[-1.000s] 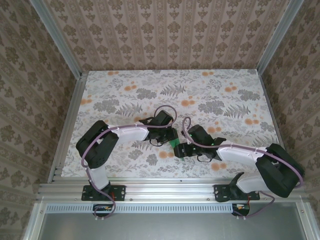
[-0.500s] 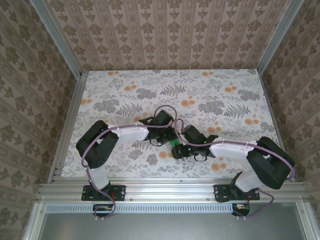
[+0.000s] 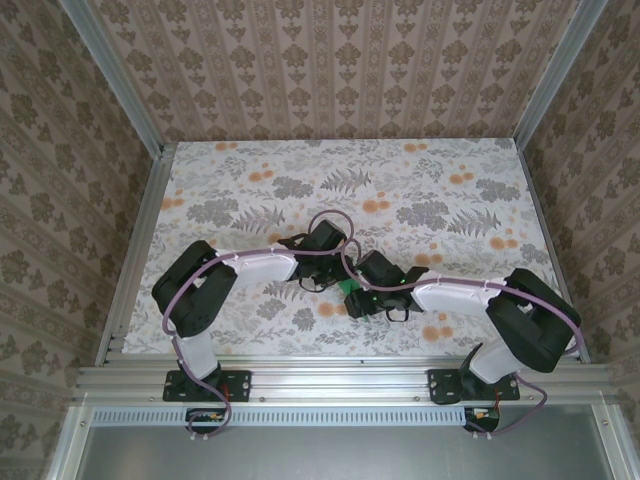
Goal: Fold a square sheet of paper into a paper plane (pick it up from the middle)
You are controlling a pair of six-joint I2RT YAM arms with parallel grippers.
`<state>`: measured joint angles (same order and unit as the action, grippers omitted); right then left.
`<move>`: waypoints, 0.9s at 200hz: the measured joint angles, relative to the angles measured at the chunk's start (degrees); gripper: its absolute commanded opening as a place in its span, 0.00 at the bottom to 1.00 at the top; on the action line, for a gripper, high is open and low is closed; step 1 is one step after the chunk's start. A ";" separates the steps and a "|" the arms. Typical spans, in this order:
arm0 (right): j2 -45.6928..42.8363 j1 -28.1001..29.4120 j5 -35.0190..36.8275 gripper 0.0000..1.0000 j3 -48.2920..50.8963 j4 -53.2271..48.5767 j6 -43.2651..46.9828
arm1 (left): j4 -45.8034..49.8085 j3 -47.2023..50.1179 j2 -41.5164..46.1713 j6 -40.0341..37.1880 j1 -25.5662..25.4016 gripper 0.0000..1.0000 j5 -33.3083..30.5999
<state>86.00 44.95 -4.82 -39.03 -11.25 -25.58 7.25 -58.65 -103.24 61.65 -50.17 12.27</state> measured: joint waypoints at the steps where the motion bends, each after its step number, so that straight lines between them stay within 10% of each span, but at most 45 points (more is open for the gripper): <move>1: 0.00 0.02 0.07 0.49 -0.04 -0.09 0.04 | 0.00 0.00 0.00 0.00 0.00 0.32 -0.02; 79: 0.00 -1.03 -1.38 0.23 0.63 1.46 -1.09 | 0.04 -0.37 0.00 0.00 0.00 0.32 -0.02; 180: 0.00 -2.60 -5.14 0.21 2.45 5.01 -2.32 | 0.76 -0.79 0.61 -0.46 0.02 0.34 -0.02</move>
<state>86.00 42.35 -9.96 -36.58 -6.24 -27.90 8.01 -59.44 -102.63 61.19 -50.15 12.25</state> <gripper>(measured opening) 0.209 0.337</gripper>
